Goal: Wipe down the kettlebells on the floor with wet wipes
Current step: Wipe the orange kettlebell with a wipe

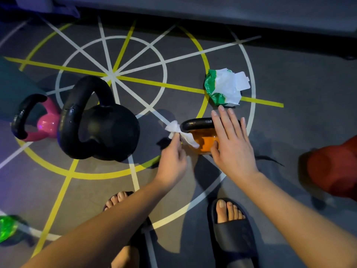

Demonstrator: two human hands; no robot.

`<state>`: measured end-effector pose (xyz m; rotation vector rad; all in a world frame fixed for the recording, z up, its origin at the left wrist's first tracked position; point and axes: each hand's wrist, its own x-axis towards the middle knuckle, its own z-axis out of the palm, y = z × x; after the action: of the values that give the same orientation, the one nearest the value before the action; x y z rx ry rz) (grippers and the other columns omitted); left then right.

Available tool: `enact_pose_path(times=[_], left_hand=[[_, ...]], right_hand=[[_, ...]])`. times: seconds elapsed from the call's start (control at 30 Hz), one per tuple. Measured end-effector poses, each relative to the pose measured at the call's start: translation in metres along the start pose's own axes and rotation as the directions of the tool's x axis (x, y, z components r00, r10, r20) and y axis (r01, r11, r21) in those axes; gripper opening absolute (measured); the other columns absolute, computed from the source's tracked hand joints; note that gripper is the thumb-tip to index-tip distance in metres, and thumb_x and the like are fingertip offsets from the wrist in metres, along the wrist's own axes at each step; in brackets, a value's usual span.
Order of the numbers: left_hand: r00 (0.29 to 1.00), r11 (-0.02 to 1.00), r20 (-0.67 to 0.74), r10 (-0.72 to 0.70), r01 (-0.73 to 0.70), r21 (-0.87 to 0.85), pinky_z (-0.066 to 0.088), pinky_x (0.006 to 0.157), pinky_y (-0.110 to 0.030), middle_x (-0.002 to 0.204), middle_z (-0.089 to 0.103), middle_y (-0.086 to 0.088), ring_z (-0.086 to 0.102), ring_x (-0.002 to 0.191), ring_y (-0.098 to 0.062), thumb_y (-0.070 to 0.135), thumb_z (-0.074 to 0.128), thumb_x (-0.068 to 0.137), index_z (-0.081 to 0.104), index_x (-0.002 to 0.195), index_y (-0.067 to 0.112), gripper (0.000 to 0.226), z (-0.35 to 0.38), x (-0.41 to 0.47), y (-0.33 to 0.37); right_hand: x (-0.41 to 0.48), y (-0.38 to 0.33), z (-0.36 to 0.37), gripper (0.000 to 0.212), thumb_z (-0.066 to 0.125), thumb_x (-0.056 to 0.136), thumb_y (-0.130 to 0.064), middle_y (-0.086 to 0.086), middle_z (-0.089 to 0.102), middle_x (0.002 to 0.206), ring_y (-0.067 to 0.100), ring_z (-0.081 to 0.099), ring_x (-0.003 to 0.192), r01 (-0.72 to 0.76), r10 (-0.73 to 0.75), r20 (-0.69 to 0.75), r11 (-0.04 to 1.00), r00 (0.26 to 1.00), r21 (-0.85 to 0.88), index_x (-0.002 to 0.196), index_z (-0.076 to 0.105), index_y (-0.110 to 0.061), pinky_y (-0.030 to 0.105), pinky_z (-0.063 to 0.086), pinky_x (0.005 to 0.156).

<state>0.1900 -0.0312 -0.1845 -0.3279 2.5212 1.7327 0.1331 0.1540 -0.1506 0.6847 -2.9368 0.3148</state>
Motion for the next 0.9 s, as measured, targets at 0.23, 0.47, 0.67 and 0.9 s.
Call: enact_pose_path(times=[0.23, 0.47, 0.67, 0.9], left_hand=[[0.993, 0.976, -0.087, 0.082, -0.063, 0.208, 0.058, 0.083, -0.029, 0.096, 0.076, 0.01, 0.069, 0.091, -0.001, 0.029, 0.077, 0.091, 0.071, 0.122, 0.027, 0.032, -0.017, 0.039, 0.004], [0.998, 0.997, -0.057, 0.022, -0.017, 0.077, 0.058, 0.085, -0.04, 0.094, 0.076, 0.01, 0.07, 0.092, -0.005, 0.033, 0.076, 0.091, 0.075, 0.108, 0.026, 0.019, -0.011, 0.043, 0.002], [0.985, 0.977, 0.062, -0.159, 0.149, 0.151, 0.059, 0.081, -0.044, 0.088, 0.076, 0.008, 0.071, 0.086, -0.005, 0.052, 0.074, 0.081, 0.075, 0.097, 0.025, 0.031, -0.013, 0.051, -0.005], [0.989, 0.978, -0.144, 0.043, -0.012, 0.21, 0.039, 0.062, -0.012, 0.078, 0.068, 0.013, 0.061, 0.073, -0.002, 0.031, 0.071, 0.095, 0.073, 0.111, 0.024, 0.018, -0.016, 0.027, 0.016]], right_hand=[[-0.002, 0.0, -0.002, 0.08, 0.056, 0.094, -0.015, 0.007, 0.012, 0.171, 0.026, 0.003, 0.158, -0.008, 0.008, 0.003, 1.0, 1.0, 0.026, 0.163, 0.015, -0.015, 0.056, 0.012, 0.126], [0.0, 0.002, -0.002, 0.083, 0.06, 0.093, -0.013, 0.007, 0.014, 0.17, 0.025, 0.004, 0.158, 0.0, 0.0, -0.001, 1.0, 1.0, 0.032, 0.163, 0.016, -0.016, 0.056, 0.012, 0.126], [-0.002, 0.0, -0.001, 0.083, 0.06, 0.093, -0.014, 0.007, 0.015, 0.17, 0.026, 0.004, 0.158, -0.006, 0.006, -0.001, 0.999, 1.0, 0.042, 0.163, 0.016, -0.016, 0.057, 0.013, 0.126], [-0.003, 0.001, 0.0, 0.082, 0.061, 0.093, -0.012, 0.008, 0.018, 0.169, 0.027, 0.007, 0.158, 0.0, 0.001, -0.02, 0.999, 1.0, 0.049, 0.162, 0.019, -0.015, 0.057, 0.012, 0.126]])
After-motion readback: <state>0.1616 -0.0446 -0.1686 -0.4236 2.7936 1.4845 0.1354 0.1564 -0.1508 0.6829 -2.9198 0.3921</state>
